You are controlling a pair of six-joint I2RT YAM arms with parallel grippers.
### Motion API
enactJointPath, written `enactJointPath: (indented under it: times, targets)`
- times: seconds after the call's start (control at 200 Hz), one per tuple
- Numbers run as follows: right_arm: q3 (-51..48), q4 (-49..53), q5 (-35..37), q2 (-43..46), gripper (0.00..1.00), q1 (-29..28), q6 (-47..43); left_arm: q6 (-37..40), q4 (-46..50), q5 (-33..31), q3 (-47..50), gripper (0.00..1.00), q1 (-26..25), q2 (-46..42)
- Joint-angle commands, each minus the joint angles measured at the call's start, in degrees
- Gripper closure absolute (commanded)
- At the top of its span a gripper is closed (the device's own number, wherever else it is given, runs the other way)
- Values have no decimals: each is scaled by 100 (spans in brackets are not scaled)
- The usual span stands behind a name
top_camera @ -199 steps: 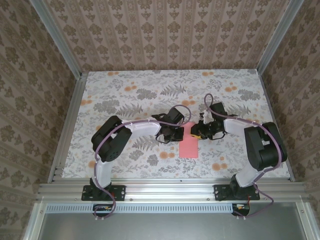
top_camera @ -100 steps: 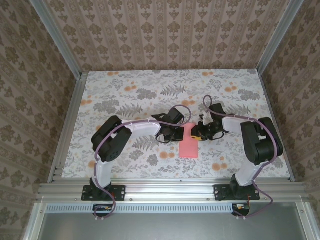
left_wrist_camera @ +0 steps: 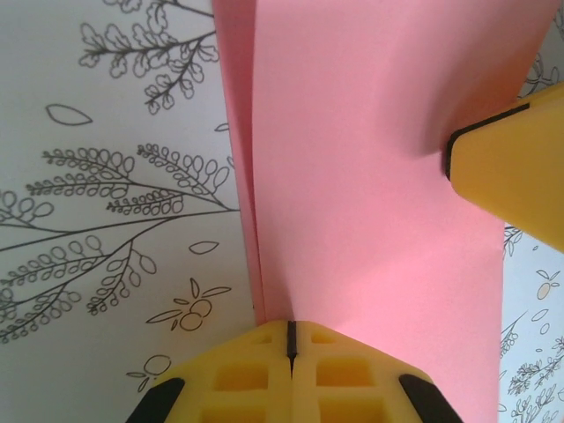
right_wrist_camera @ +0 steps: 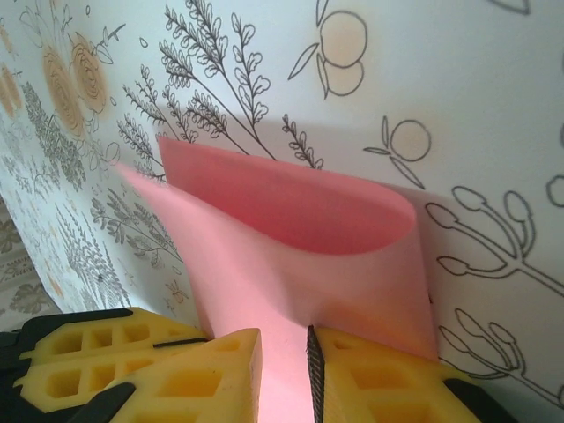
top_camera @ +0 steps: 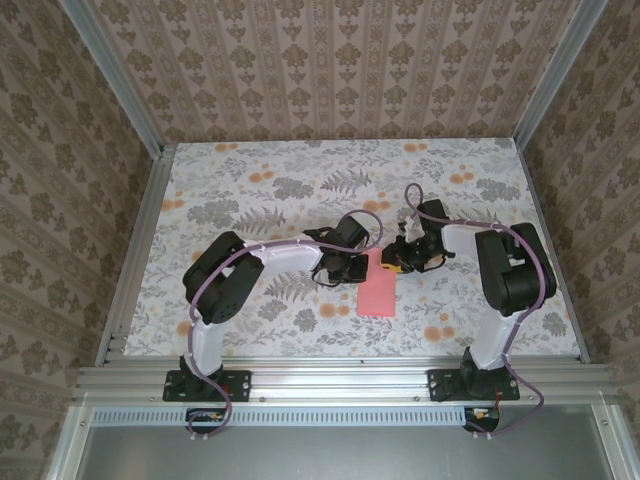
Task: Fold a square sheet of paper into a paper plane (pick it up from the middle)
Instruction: Fold the square sheet of paper in half at the center of the table.
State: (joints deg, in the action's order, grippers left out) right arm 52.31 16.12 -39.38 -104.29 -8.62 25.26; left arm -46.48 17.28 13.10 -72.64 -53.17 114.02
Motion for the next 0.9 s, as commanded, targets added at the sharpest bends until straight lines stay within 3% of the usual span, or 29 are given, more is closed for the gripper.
enactJointPath:
  times: [0.0, 0.245, 0.49, 0.685, 0.895]
  targets:
    - [-18, 282, 227, -59, 75, 19, -159, 115, 421, -96, -18, 97, -37, 182]
    - [243, 268, -121, 557, 74, 123, -20, 132, 455, -105, -5, 97, -41, 173]
    - [350, 215, -2, -16, 74, 190, -109, 141, 452, -97, -4, 98, -37, 167]
    - [385, 499, 590, -387, 74, 201, -289, 134, 465, -108, 4, 98, -36, 164]
    - [546, 533, 200, 155, 74, 211, -154, 139, 483, -120, 13, 98, -37, 163]
